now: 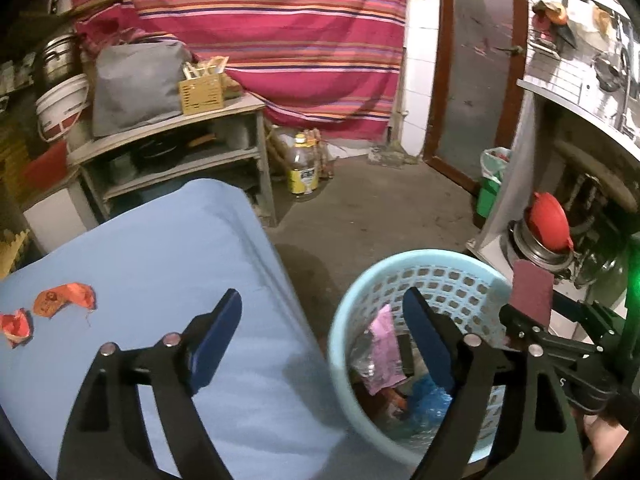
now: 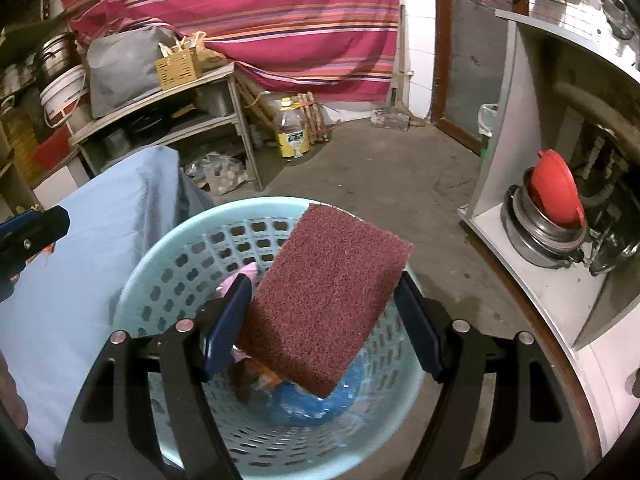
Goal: Collect trash
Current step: 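Carry the pink wrapper and maroon pad over the basket and open both tools to drop them, then move both open tools back over the red foil wrappers on the table, then grasp the red foil bag with the left tool while the right tool grasps the orange wrapper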
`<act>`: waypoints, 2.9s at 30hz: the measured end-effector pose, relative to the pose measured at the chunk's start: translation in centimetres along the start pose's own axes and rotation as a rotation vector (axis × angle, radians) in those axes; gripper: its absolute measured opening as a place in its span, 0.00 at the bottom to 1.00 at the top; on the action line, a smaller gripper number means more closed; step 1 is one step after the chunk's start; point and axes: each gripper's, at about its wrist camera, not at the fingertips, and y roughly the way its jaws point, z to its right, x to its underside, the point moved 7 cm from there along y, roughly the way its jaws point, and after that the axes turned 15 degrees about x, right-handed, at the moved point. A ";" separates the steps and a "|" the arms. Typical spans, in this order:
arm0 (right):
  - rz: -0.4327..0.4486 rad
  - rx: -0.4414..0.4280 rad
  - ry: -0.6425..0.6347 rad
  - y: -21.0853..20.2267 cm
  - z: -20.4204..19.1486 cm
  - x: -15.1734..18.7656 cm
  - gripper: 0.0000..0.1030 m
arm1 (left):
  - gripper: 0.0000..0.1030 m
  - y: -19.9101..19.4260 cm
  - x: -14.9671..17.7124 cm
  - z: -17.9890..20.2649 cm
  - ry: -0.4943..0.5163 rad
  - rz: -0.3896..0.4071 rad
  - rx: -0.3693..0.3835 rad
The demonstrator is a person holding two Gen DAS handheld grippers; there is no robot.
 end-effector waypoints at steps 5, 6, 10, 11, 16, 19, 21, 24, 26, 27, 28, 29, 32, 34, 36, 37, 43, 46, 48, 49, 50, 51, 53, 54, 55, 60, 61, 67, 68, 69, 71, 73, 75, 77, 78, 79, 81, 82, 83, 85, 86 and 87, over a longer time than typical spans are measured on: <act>-0.003 0.002 -0.009 0.2 -1.8 -0.1 0.79 | 0.83 -1.2 0.0 -2.2 -0.021 0.017 -0.033; -0.004 0.014 -0.009 0.3 -2.1 -0.1 0.84 | 0.84 -1.3 0.1 -2.6 -0.027 0.019 -0.036; -0.015 0.022 -0.012 0.3 -3.1 -0.1 0.91 | 0.84 -2.2 0.3 -4.7 -0.055 0.025 -0.042; -0.018 0.023 -0.011 0.3 -3.3 -0.1 0.91 | 0.84 -2.5 0.4 -5.2 -0.060 0.027 -0.047; -0.001 0.050 0.012 -0.2 -4.4 -0.8 0.96 | 0.85 -4.1 0.9 -8.2 -0.079 0.036 -0.084; 0.011 0.039 0.028 -0.7 -5.9 -1.2 0.96 | 0.87 -5.5 1.5 -10.8 -0.108 0.042 -0.108; 0.017 0.025 0.024 -0.7 -7.2 -1.4 0.96 | 0.89 -6.7 2.1 -13.0 -0.128 0.046 -0.139; 0.018 0.006 0.004 -0.8 -10.0 -1.4 0.96 | 0.90 -8.3 3.1 -16.6 -0.154 0.048 -0.194; 0.023 -0.022 -0.005 -1.0 -12.6 -1.6 0.96 | 0.91 -9.2 4.0 -19.2 -0.176 0.044 -0.227; 0.025 -0.040 -0.011 -1.1 -13.9 -1.7 0.96 | 0.91 -9.9 4.6 -20.9 -0.192 0.041 -0.253; 0.027 -0.055 -0.020 -1.2 -15.2 -1.7 0.96 | 0.91 -10.7 5.1 -22.7 -0.210 0.042 -0.279; 0.030 -0.069 -0.030 -1.3 -16.4 -1.8 0.96 | 0.91 -11.1 5.4 -23.8 -0.222 0.043 -0.293; 0.040 -0.099 -0.083 -1.6 -20.3 -1.5 0.96 | 0.91 -13.5 6.9 -28.6 -0.273 0.059 -0.370; 0.042 -0.111 -0.139 -1.7 -23.1 -0.9 0.96 | 0.91 -15.3 7.7 -31.7 -0.296 0.069 -0.437; 0.042 -0.112 -0.191 -1.6 -25.3 -0.3 0.96 | 0.91 -16.8 8.5 -33.9 -0.301 0.076 -0.473; 0.042 -0.110 -0.226 -1.5 -26.5 0.1 0.96 | 0.91 -17.5 8.9 -35.1 -0.307 0.074 -0.493; 0.030 -0.152 -0.302 -1.5 -31.0 1.4 0.96 | 0.91 -20.1 11.6 -40.7 -0.395 0.051 -0.531; 0.024 -0.171 -0.334 -1.6 -32.7 2.2 0.96 | 0.91 -20.7 12.7 -42.8 -0.429 0.042 -0.549; 0.026 -0.171 -0.361 -1.5 -33.8 2.6 0.96 | 0.91 -20.9 13.5 -44.0 -0.452 0.033 -0.548; 0.026 -0.172 -0.368 -1.6 -34.2 2.8 0.96 | 0.91 -20.9 13.9 -44.3 -0.458 0.030 -0.550; 0.024 -0.176 -0.376 -1.5 -34.7 2.9 0.96 | 0.91 -20.8 13.9 -44.5 -0.459 0.027 -0.549; 0.020 -0.182 -0.382 -1.5 -35.2 3.1 0.96 | 0.91 -20.6 14.1 -44.8 -0.456 0.022 -0.545; 0.010 -0.186 -0.380 -1.3 -35.8 3.3 0.96 | 0.91 -20.2 14.2 -45.1 -0.441 0.013 -0.547; 0.003 -0.190 -0.378 -1.2 -36.2 3.3 0.96 | 0.91 -20.0 14.1 -45.4 -0.433 0.010 -0.547; -0.007 -0.200 -0.371 -1.0 -36.6 3.3 0.96 | 0.91 -19.9 14.1 -45.6 -0.426 0.009 -0.544; -0.026 -0.221 -0.362 -0.4 -38.9 2.4 0.96 | 0.91 -19.0 14.1 -47.2 -0.439 0.007 -0.520; -0.024 -0.225 -0.367 -0.4 -39.4 2.2 0.96 | 0.91 -18.9 14.0 -47.4 -0.439 0.006 -0.519; -0.020 -0.302 -0.421 -0.4 -44.7 0.5 0.96 | 0.91 -18.3 13.0 -48.6 -0.458 0.042 -0.495; -0.021 -0.314 -0.431 -0.4 -45.7 0.3 0.96 | 0.91 -18.1 12.7 -48.7 -0.454 0.046 -0.488; -0.023 -0.322 -0.440 -0.3 -46.4 0.1 0.96 | 0.91 -17.9 12.5 -48.7 -0.449 0.047 -0.483; -0.033 -0.334 -0.467 0.0 -48.5 -0.2 0.96 | 0.91 -17.6 12.0 -48.7 -0.429 0.048 -0.487; -0.040 -0.349 -0.496 0.2 -50.6 -0.3 0.96 | 0.91 -17.1 12.1 -48.8 -0.415 0.034 -0.484; -0.039 -0.356 -0.519 0.3 -52.1 -0.2 0.96 | 0.91 -16.8 12.5 -49.1 -0.425 0.022 -0.484; -0.035 -0.349 -0.545 0.8 -53.5 -0.2 0.96 | 0.91 -16.7 12.8 -49.4 -0.442 0.019 -0.472; -0.034 -0.343 -0.552 1.0 -53.9 -0.3 0.96 | 0.90 -16.8 12.9 -49.6 -0.450 0.022 -0.465; -0.031 -0.341 -0.559 1.3 -54.4 -0.4 0.95 | 0.90 -16.8 13.0 -49.6 -0.457 0.026 -0.455; -0.023 -0.349 -0.568 1.4 -55.2 -0.8 0.85 | 0.87 -16.9 13.1 -49.6 -0.464 0.034 -0.440; -0.024 -0.349 -0.574 1.5 -55.4 -0.9 0.81 | 0.83 -16.9 13.1 -49.5 -0.461 0.040 -0.431; -0.029 -0.350 -0.581 1.6 -55.6 -0.9 0.73 | 0.72 -16.9 13.1 -49.4 -0.460 0.040 -0.424; -0.040 -0.372 -0.596 1.6 -56.2 -0.8 0.62 | 0.56 -16.4 13.3 -49.3 -0.471 0.026 -0.393; -0.039 -0.377 -0.605 1.5 -56.4 -0.7 0.55 | 0.45 -16.1 13.5 -49.3 -0.473 0.018 -0.381; -0.040 -0.389 -0.621 1.3 -56.6 -0.4 0.47 | 0.44 -15.9 13.6 -49.3 -0.473 0.012 -0.378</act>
